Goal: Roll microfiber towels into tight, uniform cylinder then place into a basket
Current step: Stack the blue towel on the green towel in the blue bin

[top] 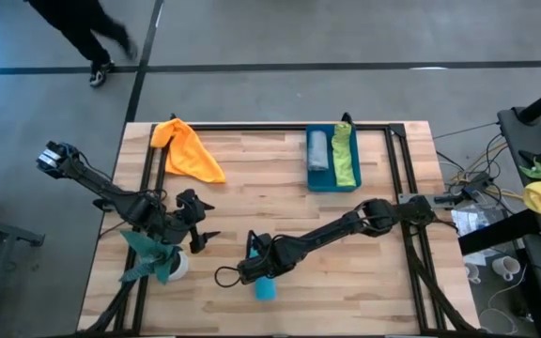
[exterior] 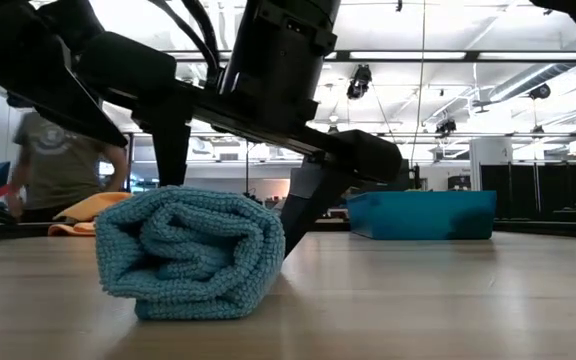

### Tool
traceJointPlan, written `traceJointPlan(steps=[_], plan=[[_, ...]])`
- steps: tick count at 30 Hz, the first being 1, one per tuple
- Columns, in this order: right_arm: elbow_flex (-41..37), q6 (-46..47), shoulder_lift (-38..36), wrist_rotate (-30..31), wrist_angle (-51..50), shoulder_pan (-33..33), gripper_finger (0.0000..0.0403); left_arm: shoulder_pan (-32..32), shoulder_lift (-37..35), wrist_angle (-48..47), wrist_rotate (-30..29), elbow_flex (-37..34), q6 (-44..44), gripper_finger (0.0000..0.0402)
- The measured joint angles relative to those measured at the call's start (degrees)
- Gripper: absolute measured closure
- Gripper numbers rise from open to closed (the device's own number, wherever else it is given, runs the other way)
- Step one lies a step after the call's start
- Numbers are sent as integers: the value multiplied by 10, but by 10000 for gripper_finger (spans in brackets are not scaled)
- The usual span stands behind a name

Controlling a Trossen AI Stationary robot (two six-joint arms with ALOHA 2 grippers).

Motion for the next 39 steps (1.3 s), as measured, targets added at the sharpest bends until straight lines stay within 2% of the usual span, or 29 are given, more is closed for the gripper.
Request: traceJointPlan(steps=[6, 11, 20, 26, 28, 33, 39], plan=[[-14, 30, -1, 8, 1, -3, 86, 1, 0, 0, -34, 2, -1, 25], [-34, 84, -4, -1, 0, -14, 124, 2, -1, 3, -46, 12, 16, 25], [-26, 65, -2, -3, -18, -24, 252, 3, -8, 13, -51, 68, 117, 25], [-20, 56, -7, 4, -28, -27, 357, 3, -9, 13, -80, 100, 138, 25], [-15, 44, -11, 16, -38, -30, 379, 3, -13, 12, -89, 104, 138, 25], [-14, -11, -42, 17, -99, -56, 381, 4, -31, 11, -91, 104, 146, 25], [-13, -106, -121, 10, -212, -101, 381, 4, -53, 7, -91, 103, 179, 25]])
